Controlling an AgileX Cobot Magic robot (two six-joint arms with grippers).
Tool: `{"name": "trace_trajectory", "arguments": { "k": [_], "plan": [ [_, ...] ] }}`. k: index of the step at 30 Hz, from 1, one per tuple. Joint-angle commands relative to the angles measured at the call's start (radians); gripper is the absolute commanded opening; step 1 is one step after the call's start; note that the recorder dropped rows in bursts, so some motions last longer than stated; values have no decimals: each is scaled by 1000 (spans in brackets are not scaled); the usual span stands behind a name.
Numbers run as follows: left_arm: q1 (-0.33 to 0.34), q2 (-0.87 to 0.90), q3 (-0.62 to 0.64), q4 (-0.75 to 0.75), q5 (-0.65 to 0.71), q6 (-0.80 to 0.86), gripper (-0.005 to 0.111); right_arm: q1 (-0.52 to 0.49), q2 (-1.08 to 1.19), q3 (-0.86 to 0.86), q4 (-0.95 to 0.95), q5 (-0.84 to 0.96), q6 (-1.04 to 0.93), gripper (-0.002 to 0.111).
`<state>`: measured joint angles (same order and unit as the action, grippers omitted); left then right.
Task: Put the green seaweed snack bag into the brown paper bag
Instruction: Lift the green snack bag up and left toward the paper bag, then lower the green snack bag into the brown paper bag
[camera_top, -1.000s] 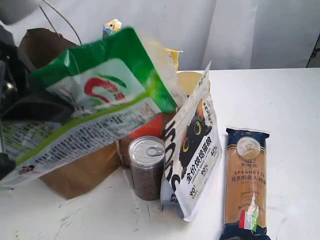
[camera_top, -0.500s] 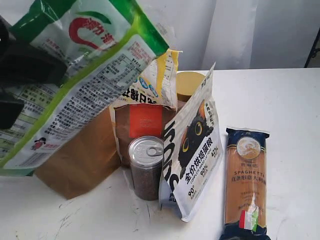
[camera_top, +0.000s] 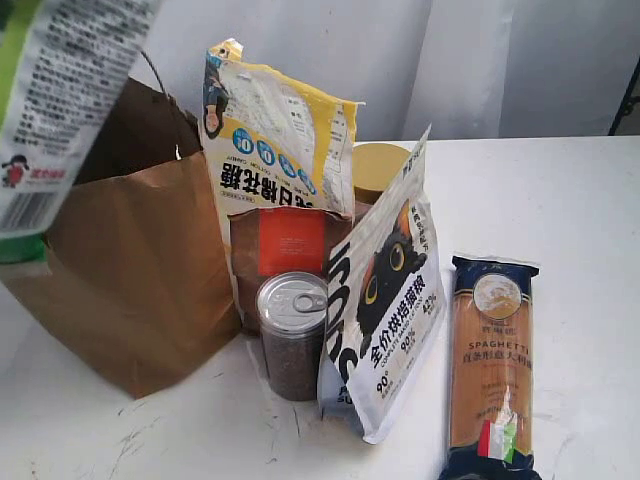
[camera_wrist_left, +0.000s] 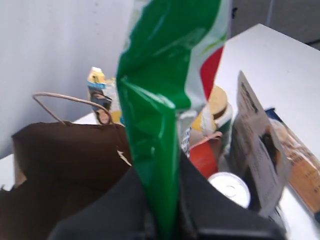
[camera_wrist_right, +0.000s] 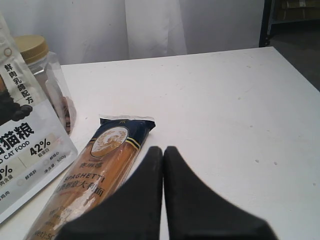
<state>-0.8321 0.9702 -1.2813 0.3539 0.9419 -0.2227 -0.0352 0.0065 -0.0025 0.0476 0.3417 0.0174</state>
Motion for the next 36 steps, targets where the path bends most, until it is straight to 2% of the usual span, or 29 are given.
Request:
{"name": "trace_trajectory", "arguments": {
  "k": [1,9,19,22,26,30,36],
  "plan": [
    [-4,-2,-4,174,-60,-142,0,-6,-7,2,2,-4,-3,0],
    [-4,7,-4,404,-104,-331,0,-6,-7,2,2,-4,-3,0],
    [3,129,-4,783,-123,-732,0,-6,-7,2,2,-4,-3,0],
    [71,166,-2,794,-161,-831,0,-6,-7,2,2,-4,-3,0],
    [206,202,-2,755,-310,-877,0,-6,-7,2,2,-4,-3,0],
    [279,231,2,751,-349,-912,0,-6,-7,2,2,-4,-3,0],
    [388,266,70,759,-511,-1027,0,-6,-7,2,2,-4,-3,0]
  ]
}}
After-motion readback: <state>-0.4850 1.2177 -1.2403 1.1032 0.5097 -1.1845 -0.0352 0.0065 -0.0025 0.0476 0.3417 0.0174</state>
